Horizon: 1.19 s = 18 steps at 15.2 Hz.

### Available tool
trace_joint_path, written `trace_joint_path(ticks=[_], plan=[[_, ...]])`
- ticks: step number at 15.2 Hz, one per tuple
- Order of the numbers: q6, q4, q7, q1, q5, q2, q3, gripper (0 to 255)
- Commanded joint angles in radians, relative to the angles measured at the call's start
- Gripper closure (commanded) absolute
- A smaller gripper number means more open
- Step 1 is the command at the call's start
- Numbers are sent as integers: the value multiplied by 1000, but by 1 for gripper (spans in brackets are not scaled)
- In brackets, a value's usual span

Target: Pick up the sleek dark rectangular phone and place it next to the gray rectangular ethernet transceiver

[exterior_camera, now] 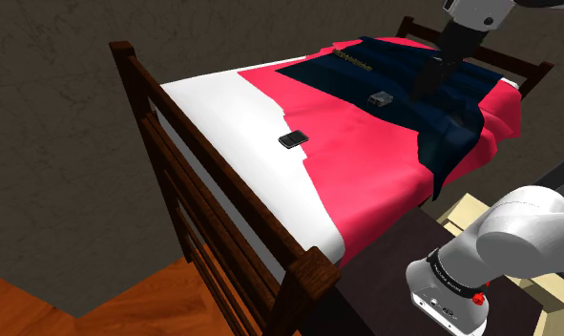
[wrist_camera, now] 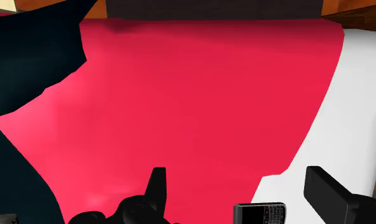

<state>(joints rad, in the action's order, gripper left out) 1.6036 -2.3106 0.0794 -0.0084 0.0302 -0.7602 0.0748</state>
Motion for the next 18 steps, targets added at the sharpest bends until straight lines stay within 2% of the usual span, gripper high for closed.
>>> trace_joint_path(ticks=[1,9,14,18], plan=[[0,0,0,0,0,0,0,0],[210,-72,-444,-56,-115,139,-180,0],[345,-51,-714,-96,-153,290,-280,0],[444,-2,-931,-131,-153,435,-347,0]])
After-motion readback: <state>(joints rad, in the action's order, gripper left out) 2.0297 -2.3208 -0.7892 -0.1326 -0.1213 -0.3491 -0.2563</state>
